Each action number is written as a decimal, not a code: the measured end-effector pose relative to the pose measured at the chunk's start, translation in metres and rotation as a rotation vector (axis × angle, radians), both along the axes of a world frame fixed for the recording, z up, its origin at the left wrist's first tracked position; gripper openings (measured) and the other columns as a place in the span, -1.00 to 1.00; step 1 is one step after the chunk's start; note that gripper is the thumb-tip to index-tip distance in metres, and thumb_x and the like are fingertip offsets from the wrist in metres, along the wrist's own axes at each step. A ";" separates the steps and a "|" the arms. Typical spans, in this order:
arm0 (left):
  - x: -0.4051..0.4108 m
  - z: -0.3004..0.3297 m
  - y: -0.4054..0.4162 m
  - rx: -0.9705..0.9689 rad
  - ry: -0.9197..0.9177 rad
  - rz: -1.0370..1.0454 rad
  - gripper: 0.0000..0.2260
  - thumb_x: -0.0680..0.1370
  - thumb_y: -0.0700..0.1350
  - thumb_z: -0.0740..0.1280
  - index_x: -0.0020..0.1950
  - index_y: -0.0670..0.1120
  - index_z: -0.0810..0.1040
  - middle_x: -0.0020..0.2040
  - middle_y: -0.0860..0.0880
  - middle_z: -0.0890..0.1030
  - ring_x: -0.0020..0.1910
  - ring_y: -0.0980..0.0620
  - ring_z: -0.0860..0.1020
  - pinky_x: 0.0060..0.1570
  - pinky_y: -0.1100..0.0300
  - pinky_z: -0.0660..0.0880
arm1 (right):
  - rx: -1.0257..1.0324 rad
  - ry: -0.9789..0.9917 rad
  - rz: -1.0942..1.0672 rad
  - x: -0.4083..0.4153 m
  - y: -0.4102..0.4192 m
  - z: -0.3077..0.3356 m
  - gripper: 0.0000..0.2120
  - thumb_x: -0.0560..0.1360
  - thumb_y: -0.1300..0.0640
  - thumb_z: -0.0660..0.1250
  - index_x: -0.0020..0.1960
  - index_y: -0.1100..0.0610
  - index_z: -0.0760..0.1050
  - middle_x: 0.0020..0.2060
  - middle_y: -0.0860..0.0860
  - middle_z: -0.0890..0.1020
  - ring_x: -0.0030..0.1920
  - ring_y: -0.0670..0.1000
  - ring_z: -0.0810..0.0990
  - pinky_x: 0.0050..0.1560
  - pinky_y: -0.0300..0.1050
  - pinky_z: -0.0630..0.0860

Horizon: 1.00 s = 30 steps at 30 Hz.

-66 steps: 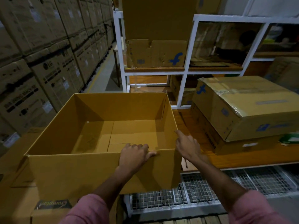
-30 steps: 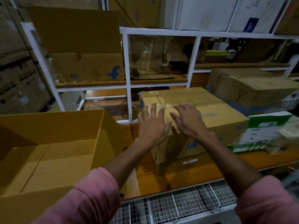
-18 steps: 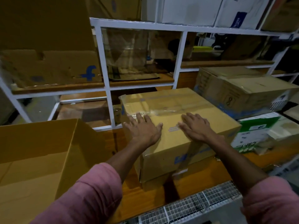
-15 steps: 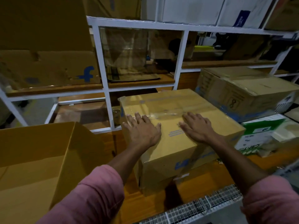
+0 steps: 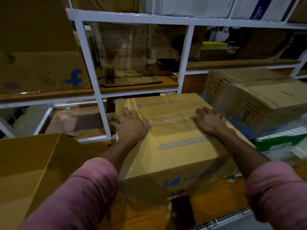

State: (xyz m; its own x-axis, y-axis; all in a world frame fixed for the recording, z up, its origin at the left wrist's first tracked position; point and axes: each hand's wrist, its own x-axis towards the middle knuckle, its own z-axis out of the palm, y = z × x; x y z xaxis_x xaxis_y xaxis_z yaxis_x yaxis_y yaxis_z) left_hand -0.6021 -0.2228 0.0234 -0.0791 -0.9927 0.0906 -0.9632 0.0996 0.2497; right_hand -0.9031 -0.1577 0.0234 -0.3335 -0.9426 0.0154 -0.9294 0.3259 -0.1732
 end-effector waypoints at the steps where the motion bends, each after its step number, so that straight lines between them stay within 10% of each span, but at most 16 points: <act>1: -0.004 0.000 -0.006 0.003 0.006 0.030 -0.43 0.58 0.25 0.15 0.41 -0.13 0.34 0.45 -0.20 0.22 0.42 -0.49 0.22 0.37 -0.41 0.22 | 0.012 -0.001 0.004 -0.007 -0.003 0.001 -0.44 0.63 -0.37 -0.07 0.47 -0.09 0.29 0.55 0.05 0.24 0.54 0.26 0.15 0.41 0.37 0.11; 15: 0.000 -0.008 -0.024 -0.030 -0.005 0.066 -0.46 0.58 0.26 0.08 0.42 -0.05 0.31 0.47 -0.19 0.23 0.37 -0.41 0.31 0.27 -0.35 0.33 | 0.023 0.044 0.030 -0.009 -0.039 0.012 -0.37 0.54 -0.44 -0.04 0.44 -0.12 0.34 0.52 0.00 0.30 0.43 0.39 0.19 0.24 0.43 0.18; 30: 0.046 0.010 -0.025 0.019 -0.045 0.110 -0.44 0.60 0.25 0.12 0.48 -0.04 0.24 0.53 -0.20 0.13 0.38 -0.39 0.30 0.25 -0.27 0.36 | 0.132 -0.123 0.126 0.020 -0.041 0.011 -0.11 0.44 -0.61 -0.05 0.60 -0.10 0.16 0.66 -0.05 0.03 0.60 0.36 -0.05 0.48 0.51 -0.02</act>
